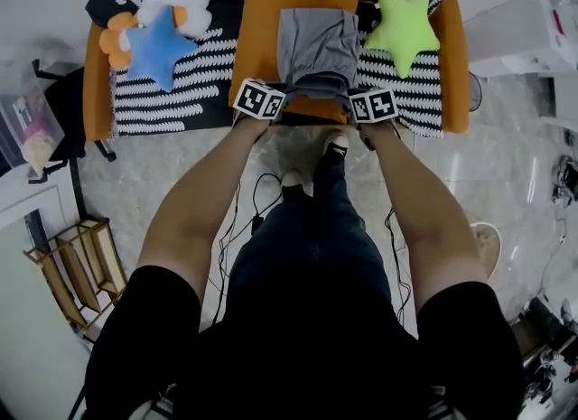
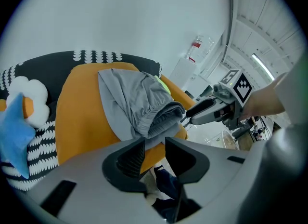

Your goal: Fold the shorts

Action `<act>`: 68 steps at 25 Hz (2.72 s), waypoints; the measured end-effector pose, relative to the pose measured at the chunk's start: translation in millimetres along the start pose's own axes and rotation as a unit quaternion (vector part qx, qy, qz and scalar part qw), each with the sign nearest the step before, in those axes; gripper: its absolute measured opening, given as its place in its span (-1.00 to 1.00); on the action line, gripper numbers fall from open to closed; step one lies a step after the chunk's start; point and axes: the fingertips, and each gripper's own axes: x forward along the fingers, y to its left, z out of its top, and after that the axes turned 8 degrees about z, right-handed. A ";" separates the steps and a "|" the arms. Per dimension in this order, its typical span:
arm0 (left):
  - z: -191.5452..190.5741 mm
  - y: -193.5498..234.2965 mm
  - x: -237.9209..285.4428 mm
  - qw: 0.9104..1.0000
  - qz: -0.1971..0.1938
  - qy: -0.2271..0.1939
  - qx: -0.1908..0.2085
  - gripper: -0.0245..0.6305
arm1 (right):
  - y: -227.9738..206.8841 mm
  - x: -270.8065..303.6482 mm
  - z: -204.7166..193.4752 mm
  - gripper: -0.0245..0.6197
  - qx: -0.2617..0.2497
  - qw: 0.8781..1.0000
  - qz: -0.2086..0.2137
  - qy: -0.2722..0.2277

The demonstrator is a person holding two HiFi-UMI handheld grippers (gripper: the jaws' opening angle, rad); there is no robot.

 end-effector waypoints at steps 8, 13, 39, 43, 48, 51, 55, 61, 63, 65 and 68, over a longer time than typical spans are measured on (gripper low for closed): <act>9.0 -1.8 -28.1 1.000 0.006 -0.019 -0.003 -0.47 | 12.5 -16.8 -2.2 -0.35 0.019 0.999 -0.005 -0.025; 23.6 -3.5 -51.8 0.999 0.011 -0.032 -0.015 -0.47 | 25.5 -38.4 15.2 -0.35 0.021 0.999 -0.009 -0.049; 142.9 -27.9 -231.4 0.987 0.038 -0.154 0.010 -0.47 | 134.9 -208.0 154.4 -0.36 -0.082 0.979 -0.010 -0.186; 164.1 -32.7 -260.1 0.984 0.033 -0.177 0.014 -0.47 | 153.1 -238.0 178.4 -0.36 -0.109 0.973 -0.015 -0.204; 180.6 -36.7 -291.9 0.980 0.044 -0.195 0.025 -0.47 | 166.6 -277.4 199.2 -0.36 -0.111 0.964 -0.028 -0.238; 193.7 -52.2 -307.4 0.975 0.039 -0.213 0.049 -0.47 | 172.8 -300.3 207.3 -0.36 -0.112 0.958 -0.039 -0.261; 202.8 -70.3 -326.4 0.970 0.044 -0.232 0.060 -0.47 | 186.2 -324.1 207.2 -0.36 -0.110 0.951 -0.042 -0.285; 201.7 -82.5 -347.8 0.966 0.043 -0.249 0.048 -0.47 | 204.2 -352.0 203.2 -0.36 -0.123 0.947 -0.036 -0.293; 201.8 -85.9 -353.6 0.966 0.044 -0.249 0.056 -0.47 | 208.1 -362.7 205.1 -0.36 -0.129 0.945 -0.037 -0.299; 200.9 -91.2 -358.7 0.964 0.048 -0.249 0.074 -0.47 | 213.7 -371.7 205.1 -0.36 -0.133 0.942 -0.035 -0.307; 197.7 -99.8 -363.7 0.962 0.047 -0.253 0.090 -0.47 | 222.4 -380.3 198.9 -0.36 -0.136 0.938 -0.033 -0.317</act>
